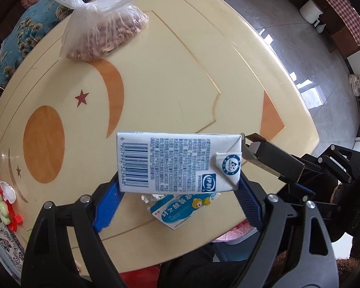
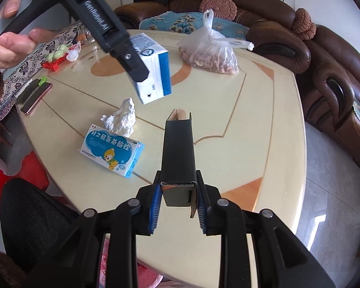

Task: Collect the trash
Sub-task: 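Lift the black box and milk carton with both tools and carry them over the pink bin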

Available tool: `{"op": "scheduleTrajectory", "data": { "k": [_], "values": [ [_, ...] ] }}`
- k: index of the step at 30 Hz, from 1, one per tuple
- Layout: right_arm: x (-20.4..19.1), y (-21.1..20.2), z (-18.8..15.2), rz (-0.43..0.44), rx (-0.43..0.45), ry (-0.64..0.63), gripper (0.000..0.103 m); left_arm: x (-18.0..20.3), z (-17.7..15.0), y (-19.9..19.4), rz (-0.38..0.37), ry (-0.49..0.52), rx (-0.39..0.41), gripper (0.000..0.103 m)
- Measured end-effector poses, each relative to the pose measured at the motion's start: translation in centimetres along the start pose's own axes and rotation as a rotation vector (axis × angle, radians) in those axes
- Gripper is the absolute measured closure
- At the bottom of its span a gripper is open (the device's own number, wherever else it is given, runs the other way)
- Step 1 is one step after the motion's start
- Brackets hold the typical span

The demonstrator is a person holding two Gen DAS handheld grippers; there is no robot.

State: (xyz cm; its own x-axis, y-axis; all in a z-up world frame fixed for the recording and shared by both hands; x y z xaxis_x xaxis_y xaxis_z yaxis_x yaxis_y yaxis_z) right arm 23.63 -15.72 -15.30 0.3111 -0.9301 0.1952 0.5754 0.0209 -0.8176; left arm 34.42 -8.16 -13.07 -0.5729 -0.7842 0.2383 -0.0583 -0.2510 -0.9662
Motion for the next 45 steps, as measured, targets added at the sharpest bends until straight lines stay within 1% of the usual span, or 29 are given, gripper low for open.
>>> {"op": "scheduleTrajectory", "data": {
  "k": [3, 9, 15, 21, 28, 36, 39, 42, 45],
  "values": [
    [0.0, -1.7, -0.3, -0.023, 0.005, 0.003, 0.077, 0.8, -1.8, -1.2, 0.015, 0.01, 0.017, 0.019],
    [-0.7, -5.2, -1.2, -0.026, 0.016, 0.01, 0.077, 2.5, -5.9, -2.8, 0.028, 0.028, 0.048, 0.019],
    [-2.2, -8.3, -2.4, -0.028, 0.027, 0.003, 0.077, 3.8, -10.1, -2.2, 0.04, 0.038, 0.052, 0.019],
    [-3.8, -10.3, -4.4, -0.024, 0.024, 0.006, 0.077, 5.2, -13.7, -1.4, 0.004, 0.037, 0.076, 0.019],
    [-5.7, -11.2, -7.6, -0.013, -0.008, 0.014, 0.077, 6.6, -17.4, 0.4, -0.004, 0.047, 0.087, 0.019],
    [-7.4, -10.9, -11.3, 0.011, -0.065, 0.019, 0.077, 8.4, -20.7, 3.3, -0.009, 0.058, 0.091, 0.019],
    [-8.0, -10.6, -12.6, 0.018, -0.085, 0.019, 0.077, 8.8, -21.8, 4.4, -0.019, 0.046, 0.097, 0.019],
    [-8.6, -10.2, -13.9, 0.033, -0.105, 0.025, 0.077, 9.2, -22.9, 5.8, -0.048, 0.036, 0.091, 0.019],
    [-9.2, -10.0, -14.9, 0.032, -0.116, 0.018, 0.077, 9.4, -23.9, 7.2, -0.053, 0.035, 0.076, 0.019]
  ]
}}
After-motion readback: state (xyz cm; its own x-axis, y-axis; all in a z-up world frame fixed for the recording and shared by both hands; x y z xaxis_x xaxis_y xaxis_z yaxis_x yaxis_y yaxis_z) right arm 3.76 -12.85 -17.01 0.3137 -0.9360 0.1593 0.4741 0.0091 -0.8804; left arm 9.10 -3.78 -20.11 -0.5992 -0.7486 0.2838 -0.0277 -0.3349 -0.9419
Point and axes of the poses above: each gripper's, at about its wrist camera, not at the fingertips, and y roughly the way its jaws point, x to its right, z to its top, the point moved 10 cm from there along y, roughly the way its jaws point, and after that the axes turned 12 degrees about -z, right-handed, at the moved point
